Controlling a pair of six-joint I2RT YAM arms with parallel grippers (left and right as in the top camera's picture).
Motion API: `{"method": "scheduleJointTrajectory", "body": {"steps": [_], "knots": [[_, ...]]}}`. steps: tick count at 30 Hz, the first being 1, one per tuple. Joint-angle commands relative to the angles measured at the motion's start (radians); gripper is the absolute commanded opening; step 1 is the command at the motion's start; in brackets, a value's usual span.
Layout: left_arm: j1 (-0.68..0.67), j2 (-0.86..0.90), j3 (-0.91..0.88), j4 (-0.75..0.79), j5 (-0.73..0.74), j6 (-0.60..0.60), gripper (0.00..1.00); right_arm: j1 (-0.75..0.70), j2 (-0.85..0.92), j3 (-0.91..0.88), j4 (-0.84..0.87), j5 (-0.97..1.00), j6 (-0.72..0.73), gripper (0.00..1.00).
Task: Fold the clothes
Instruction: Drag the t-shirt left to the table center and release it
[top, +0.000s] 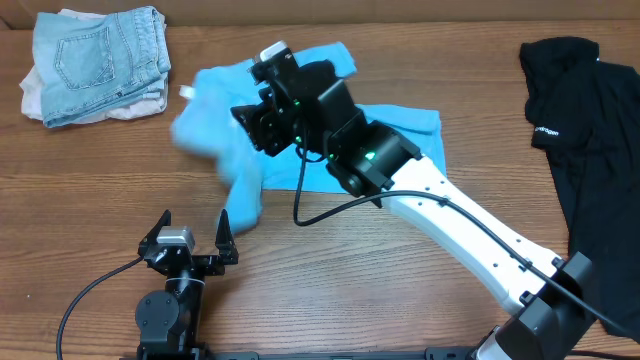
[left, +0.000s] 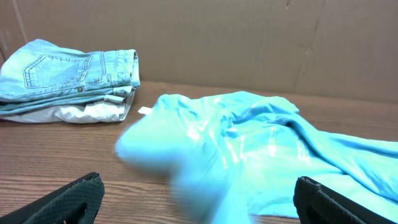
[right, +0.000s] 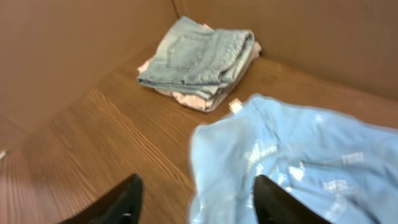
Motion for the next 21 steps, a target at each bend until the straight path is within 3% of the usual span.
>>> {"method": "scheduleJointTrajectory", "body": {"steps": [1, 3, 7, 9, 16, 19, 21], "knots": [[0.005, -0.01, -0.004, -0.002, -0.006, 0.019, 1.0, -0.014, -0.032, 0.024, 0.008, 0.067, 0.003, 0.67], [0.005, -0.01, -0.004, -0.002, -0.006, 0.019, 1.0, -0.037, -0.053, 0.024, -0.006, 0.075, 0.003, 0.8], [0.005, -0.01, -0.004, -0.002, -0.006, 0.019, 1.0, -0.117, -0.112, 0.024, -0.113, 0.128, 0.003, 0.86], [0.005, -0.01, -0.004, -0.002, -0.006, 0.019, 1.0, -0.167, -0.134, 0.024, -0.19, 0.158, 0.003, 1.0], [0.005, -0.01, -0.004, -0.002, -0.006, 0.019, 1.0, -0.38, -0.136, 0.012, -0.509, 0.259, 0.002, 1.0], [0.005, -0.01, -0.004, -0.002, -0.006, 0.019, 1.0, -0.476, -0.113, -0.007, -0.57, 0.274, 0.012, 1.0], [0.005, -0.01, -0.004, -0.002, -0.006, 0.019, 1.0, -0.556, -0.096, -0.026, -0.582, 0.274, 0.105, 1.0]]}}
